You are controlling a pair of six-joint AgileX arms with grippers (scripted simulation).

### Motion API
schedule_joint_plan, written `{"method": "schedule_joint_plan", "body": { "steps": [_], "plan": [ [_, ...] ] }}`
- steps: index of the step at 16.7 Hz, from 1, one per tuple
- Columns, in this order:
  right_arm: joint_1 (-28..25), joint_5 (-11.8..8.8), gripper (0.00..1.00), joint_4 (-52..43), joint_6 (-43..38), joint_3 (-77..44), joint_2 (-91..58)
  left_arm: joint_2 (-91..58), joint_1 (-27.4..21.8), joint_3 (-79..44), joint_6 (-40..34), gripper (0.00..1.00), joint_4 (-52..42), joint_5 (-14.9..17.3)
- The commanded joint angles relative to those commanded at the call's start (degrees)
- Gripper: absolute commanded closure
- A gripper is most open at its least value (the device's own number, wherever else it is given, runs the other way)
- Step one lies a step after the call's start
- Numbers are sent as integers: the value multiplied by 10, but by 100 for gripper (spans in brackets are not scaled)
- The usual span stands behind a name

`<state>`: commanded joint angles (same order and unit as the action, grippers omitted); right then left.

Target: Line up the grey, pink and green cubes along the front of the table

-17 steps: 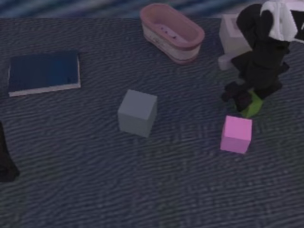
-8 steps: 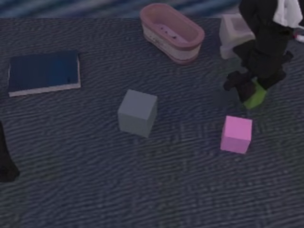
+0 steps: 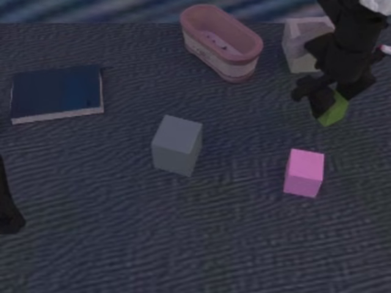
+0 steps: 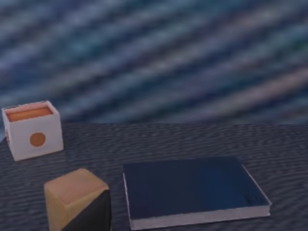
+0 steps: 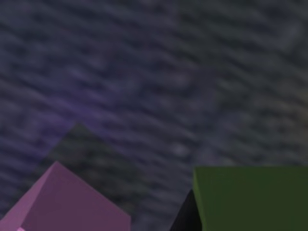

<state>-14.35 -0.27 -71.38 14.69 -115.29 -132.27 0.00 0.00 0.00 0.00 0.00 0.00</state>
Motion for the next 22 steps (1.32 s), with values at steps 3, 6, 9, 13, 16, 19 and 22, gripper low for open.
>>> {"method": "schedule_joint_plan", "body": {
  "steps": [3,6,9,13,16,19,22],
  "plan": [
    [-12,0,100,3,-21,14,12,0,0,0,0,0,0,0],
    [-51,2,100,15,-95,66,52,0,0,0,0,0,0,0],
    [-107,5,100,31,-208,147,113,0,0,0,0,0,0,0],
    [-192,9,100,55,-394,277,207,0,0,0,0,0,0,0],
    [-249,12,100,75,-511,366,275,0,0,0,0,0,0,0],
    [-287,16,100,91,-575,424,324,0,0,0,0,0,0,0],
    [-295,16,100,95,-588,436,336,0,0,0,0,0,0,0]
  ]
}}
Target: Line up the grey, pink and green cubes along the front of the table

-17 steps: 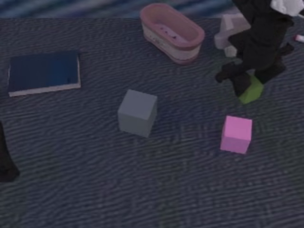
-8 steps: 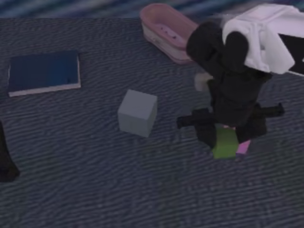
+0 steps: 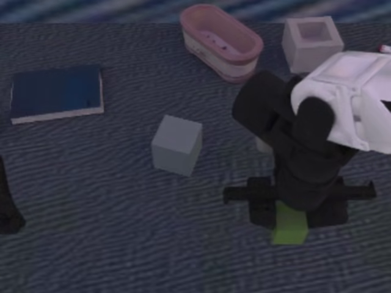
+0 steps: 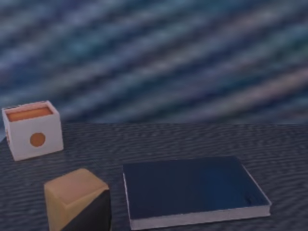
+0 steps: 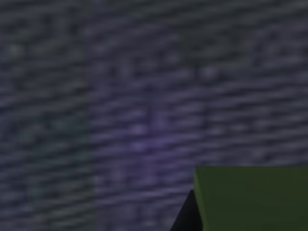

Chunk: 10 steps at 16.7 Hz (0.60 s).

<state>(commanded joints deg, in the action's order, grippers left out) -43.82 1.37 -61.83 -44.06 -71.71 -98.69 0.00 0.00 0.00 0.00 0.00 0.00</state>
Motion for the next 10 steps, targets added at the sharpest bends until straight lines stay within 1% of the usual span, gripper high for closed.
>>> {"method": "schedule_joint_plan", "body": {
  "steps": [5,10],
  "plan": [
    [2,-1,100,9,0,6,-5,0,0,0,0,0,0,0],
    [0,-1,100,114,-3,71,-38,0,0,0,0,0,0,0]
  ]
}}
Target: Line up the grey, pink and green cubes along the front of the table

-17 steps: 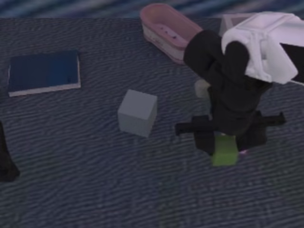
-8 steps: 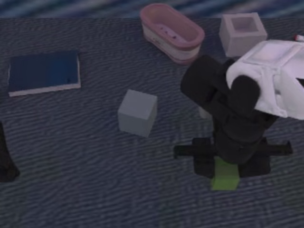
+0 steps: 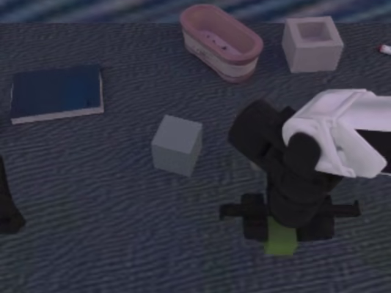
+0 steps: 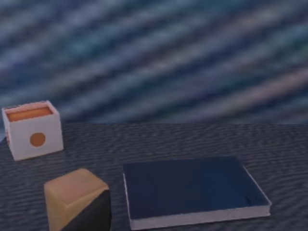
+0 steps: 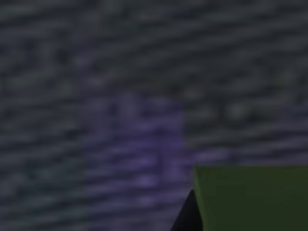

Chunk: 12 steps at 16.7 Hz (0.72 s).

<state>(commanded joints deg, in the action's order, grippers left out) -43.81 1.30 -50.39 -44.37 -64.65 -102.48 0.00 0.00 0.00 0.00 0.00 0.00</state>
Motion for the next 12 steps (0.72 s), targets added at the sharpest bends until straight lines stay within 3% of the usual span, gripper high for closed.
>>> {"method": "schedule_joint_plan", "body": {
  "steps": [7,12],
  "plan": [
    [-3,1,100,43,-1,32,-18,0,0,0,0,0,0,0],
    [-3,1,62,43,-1,32,-18,0,0,0,0,0,0,0]
  ]
}}
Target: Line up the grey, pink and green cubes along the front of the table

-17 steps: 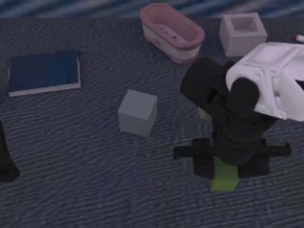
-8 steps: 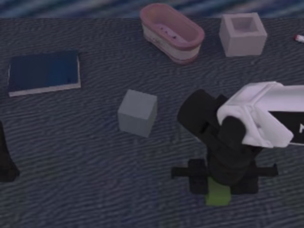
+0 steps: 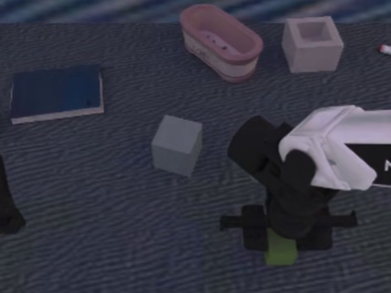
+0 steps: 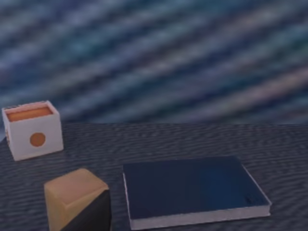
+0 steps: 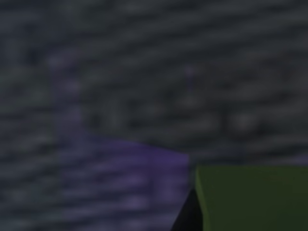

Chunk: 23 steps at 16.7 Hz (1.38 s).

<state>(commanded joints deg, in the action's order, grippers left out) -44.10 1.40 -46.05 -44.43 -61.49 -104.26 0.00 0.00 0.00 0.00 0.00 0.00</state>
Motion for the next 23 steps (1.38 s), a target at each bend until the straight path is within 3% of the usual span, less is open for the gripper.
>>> {"method": "schedule_joint_plan", "body": {
  "steps": [8,18,23],
  "plan": [
    [0,0,2,0,0,0,0,0,0,0,0,0,0,0],
    [0,0,0,-2,0,-2,1,0,0,0,0,0,0,0],
    [-4,-1,0,-96,-3,-60,32,0,0,0,0,0,0,0]
  ]
}}
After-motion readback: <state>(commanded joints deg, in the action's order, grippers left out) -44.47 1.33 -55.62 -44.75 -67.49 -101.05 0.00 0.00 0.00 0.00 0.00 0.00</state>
